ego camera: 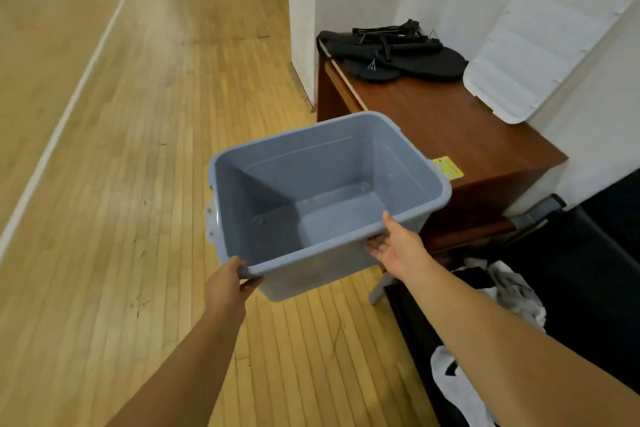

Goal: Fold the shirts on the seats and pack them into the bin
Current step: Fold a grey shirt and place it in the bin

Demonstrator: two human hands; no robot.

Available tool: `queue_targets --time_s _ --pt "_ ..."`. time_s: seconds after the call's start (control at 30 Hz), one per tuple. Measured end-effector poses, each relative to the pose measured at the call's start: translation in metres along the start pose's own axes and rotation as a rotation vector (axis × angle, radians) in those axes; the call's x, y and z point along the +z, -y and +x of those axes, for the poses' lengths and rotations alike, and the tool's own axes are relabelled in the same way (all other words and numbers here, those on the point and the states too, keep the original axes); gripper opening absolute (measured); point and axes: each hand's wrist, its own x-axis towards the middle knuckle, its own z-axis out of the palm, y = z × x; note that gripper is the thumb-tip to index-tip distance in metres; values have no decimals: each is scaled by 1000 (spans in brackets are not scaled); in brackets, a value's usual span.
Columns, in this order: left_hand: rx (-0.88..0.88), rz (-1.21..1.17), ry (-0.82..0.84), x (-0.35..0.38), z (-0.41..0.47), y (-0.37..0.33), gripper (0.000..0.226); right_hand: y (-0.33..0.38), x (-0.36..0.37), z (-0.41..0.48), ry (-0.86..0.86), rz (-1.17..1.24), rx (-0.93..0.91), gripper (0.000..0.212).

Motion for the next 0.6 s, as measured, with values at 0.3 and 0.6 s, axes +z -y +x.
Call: queue_targets --time_s 0.3,0.6 --pt "-34 -288 -278 -57 -11 125 31 -121 -66 -19 10 -3 155 12" --pt "-141 -467 -482 -91 14 337 57 -281 -203 35 -2 -44 330 12"
